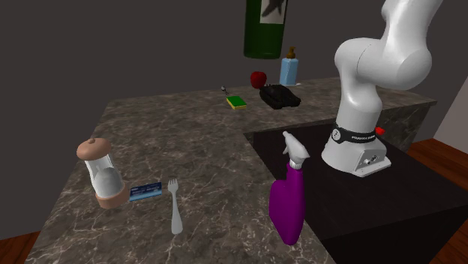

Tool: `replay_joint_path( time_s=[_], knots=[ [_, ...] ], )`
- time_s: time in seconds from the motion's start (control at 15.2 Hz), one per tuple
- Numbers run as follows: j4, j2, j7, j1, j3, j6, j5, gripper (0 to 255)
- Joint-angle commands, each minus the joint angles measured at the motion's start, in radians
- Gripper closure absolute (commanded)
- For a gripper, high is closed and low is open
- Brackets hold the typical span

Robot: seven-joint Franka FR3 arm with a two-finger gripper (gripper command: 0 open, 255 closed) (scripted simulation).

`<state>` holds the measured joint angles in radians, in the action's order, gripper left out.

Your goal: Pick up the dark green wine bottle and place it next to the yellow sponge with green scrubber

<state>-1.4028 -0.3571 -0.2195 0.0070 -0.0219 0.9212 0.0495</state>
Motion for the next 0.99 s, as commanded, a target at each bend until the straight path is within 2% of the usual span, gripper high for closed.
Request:
replay_joint_path(
  time_s=[0.0,0.46,0.92],
  knots=[
    [-0.078,-0.044,-0.053,-0.010,-0.034,0.037,0.022,255],
    [-0.307,-0.164,-0.208,-0.041,-0.153,0.161,0.107,255],
    [-0.464,-0.227,-0.352,-0.072,-0.282,0.282,0.200,255]
  ],
)
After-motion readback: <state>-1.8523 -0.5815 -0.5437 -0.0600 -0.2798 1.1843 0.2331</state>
